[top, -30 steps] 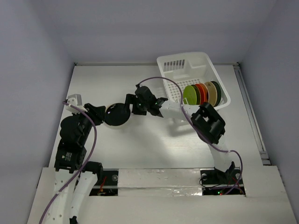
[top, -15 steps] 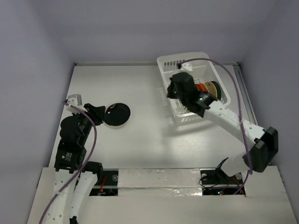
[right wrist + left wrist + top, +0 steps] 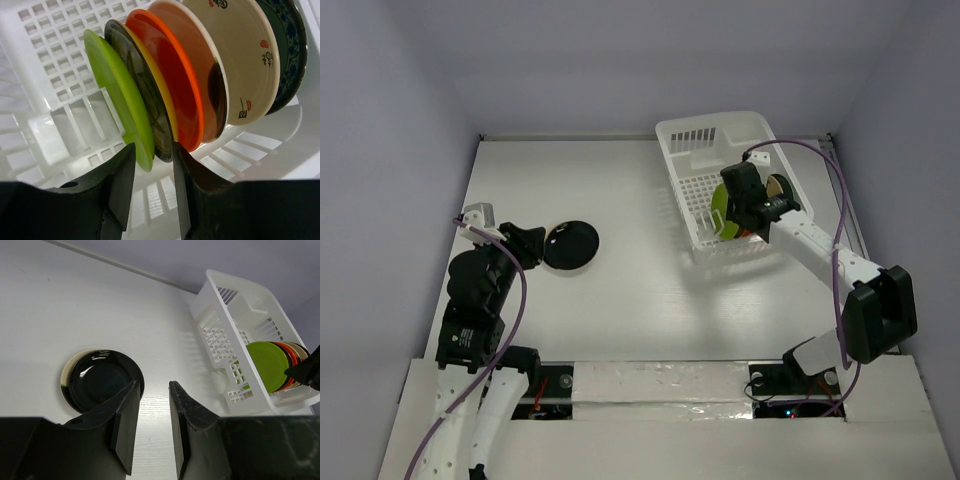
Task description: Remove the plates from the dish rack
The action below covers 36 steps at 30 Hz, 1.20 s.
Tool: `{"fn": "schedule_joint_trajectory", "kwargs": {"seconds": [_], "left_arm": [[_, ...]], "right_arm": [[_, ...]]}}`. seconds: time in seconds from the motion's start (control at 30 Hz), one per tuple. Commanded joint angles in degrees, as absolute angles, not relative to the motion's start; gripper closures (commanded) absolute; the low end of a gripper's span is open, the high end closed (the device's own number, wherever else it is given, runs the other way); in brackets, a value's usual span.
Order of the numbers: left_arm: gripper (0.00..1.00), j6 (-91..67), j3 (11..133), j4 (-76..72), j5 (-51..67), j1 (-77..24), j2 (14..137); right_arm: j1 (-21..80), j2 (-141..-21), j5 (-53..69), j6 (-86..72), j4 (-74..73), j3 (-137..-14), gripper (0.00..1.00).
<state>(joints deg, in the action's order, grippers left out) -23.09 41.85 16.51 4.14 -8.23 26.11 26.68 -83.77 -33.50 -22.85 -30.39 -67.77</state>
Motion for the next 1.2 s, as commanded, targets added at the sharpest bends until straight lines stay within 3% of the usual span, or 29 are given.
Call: {"fn": "schedule_joint_trajectory", "kwargs": {"seconds": [0.0, 0.23, 0.47, 0.53, 0.57, 0.67, 0.8, 1.17], "left_arm": [[0.73, -23.47, 42.01, 14.41, 4.31, -8.0, 25.66], [0.73, -23.47, 42.01, 14.41, 4.39, -8.0, 25.66], [0.73, -23.47, 41.92, 14.33, 4.48, -8.0, 25.66], [0.73, -23.47, 41.92, 14.33, 4.57, -8.0, 25.75], [0.73, -23.47, 41.92, 14.24, 4.57, -8.0, 25.75], [0.73, -23.47, 41.84, 14.15, 4.83, -8.0, 25.84], [0.73, -23.47, 41.84, 14.24, 4.83, -8.0, 25.75], [0.73, -23.55, 41.84, 14.15, 4.66, -8.0, 25.75]], "right_arm": [[25.49, -84.72, -32.96, -20.66, -28.48, -68.91, 0.59], [24.08, -89.82, -33.75, -19.07, -27.6, -71.54, 0.71], [24.08, -92.11, -35.06, -18.72, -30.75, -74.88, 0.7], [24.08, -90.28, -37.25, -19.77, -31.72, -74.8, 0.67], [24.08, -89.39, -37.61, -20.04, -32.08, -74.53, 0.59], [24.08, -85.01, -37.53, -20.39, -33.22, -74.18, 0.49], [24.7, -80.43, -37.09, -19.95, -34.54, -74.79, 0.47], [25.22, -83.05, -30.5, -18.72, -32.08, -75.14, 0.66]]}}
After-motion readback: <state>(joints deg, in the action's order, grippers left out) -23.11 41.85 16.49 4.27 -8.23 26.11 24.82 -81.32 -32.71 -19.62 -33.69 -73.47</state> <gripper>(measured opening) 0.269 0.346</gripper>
